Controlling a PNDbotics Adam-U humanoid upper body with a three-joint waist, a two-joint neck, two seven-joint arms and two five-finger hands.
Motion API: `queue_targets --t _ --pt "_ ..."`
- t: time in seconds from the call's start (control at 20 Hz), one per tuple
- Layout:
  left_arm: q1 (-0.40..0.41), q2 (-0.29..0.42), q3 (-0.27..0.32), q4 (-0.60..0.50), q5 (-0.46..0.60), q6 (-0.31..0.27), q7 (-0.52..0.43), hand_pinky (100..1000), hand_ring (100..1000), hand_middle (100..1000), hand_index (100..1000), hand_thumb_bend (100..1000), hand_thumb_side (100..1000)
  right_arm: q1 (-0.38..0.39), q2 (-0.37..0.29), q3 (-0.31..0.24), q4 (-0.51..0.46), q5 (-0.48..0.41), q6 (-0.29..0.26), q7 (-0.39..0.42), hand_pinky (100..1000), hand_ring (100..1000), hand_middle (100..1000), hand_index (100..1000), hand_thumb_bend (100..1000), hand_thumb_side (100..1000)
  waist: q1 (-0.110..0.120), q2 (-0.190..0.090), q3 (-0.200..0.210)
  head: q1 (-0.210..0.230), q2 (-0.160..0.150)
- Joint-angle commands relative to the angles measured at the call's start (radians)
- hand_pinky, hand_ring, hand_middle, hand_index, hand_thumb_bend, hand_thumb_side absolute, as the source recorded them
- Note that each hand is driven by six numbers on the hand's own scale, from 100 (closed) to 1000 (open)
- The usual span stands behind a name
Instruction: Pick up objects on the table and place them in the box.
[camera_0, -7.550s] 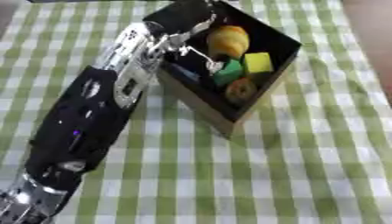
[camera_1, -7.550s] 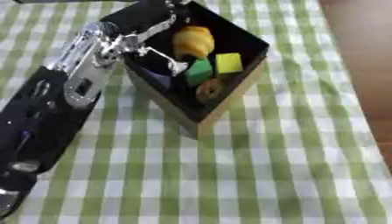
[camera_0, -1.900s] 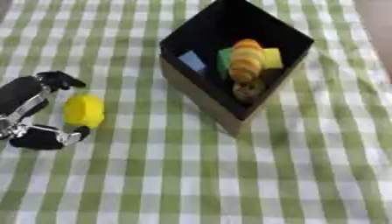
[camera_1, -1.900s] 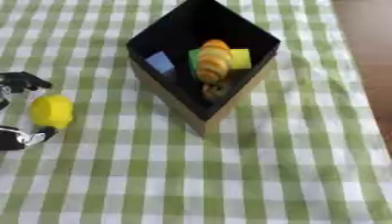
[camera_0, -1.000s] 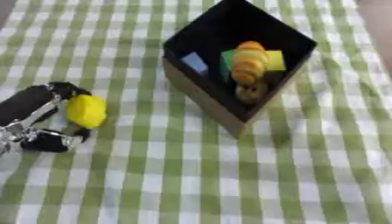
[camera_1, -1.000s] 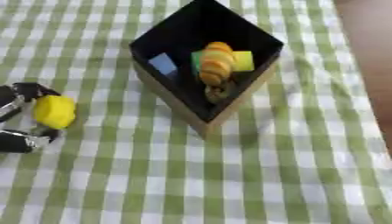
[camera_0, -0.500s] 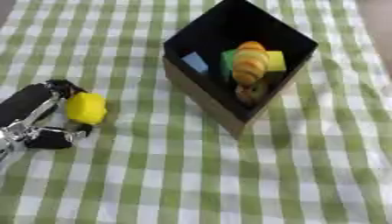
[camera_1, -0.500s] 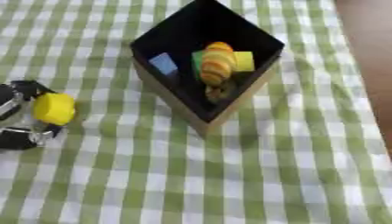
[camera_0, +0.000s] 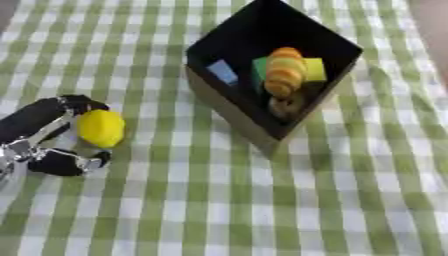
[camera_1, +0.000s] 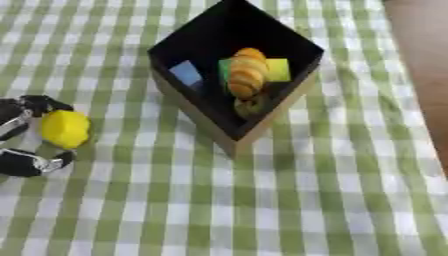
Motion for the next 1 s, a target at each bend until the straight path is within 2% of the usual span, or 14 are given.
queue_targets --t 0.05,0.3,0.35,0.65,1.0 --pt "-0.011 0.038 0.006 -0.028 0.011 0.003 -0.005 779 767 741 854 355 269 -0.006 -0.016 -0.005 -0.016 -0.001 -0.001 0.005 870 860 618 855 100 532 0.003 -0.023 0.000 0.002 -0.014" --pt "-0.016 0.035 0.013 -0.043 0.015 0.036 0.053 732 697 639 777 260 215 -0.003 -0.014 -0.002 -0.016 -0.003 0.003 0.010 871 861 618 856 100 532 0.003 -0.024 -0.001 0.003 -0.017" --pt "-0.017 0.034 0.013 -0.043 0.013 0.044 0.069 698 644 576 726 201 183 -0.002 -0.014 -0.002 -0.016 -0.003 0.003 0.011 871 861 617 857 100 532 0.003 -0.024 -0.001 0.003 -0.018" --pt "-0.016 0.030 0.002 -0.042 0.011 0.056 0.134 676 616 540 689 147 179 0.001 -0.014 -0.002 -0.016 -0.003 0.004 0.013 872 862 616 857 100 532 0.002 -0.023 -0.003 0.003 -0.019" --pt "-0.049 0.041 0.010 -0.112 -0.027 0.044 0.171 666 601 528 674 100 114 0.001 -0.016 -0.004 -0.016 -0.004 0.003 0.012 871 861 616 857 100 532 0.005 -0.026 -0.001 -0.002 -0.014"
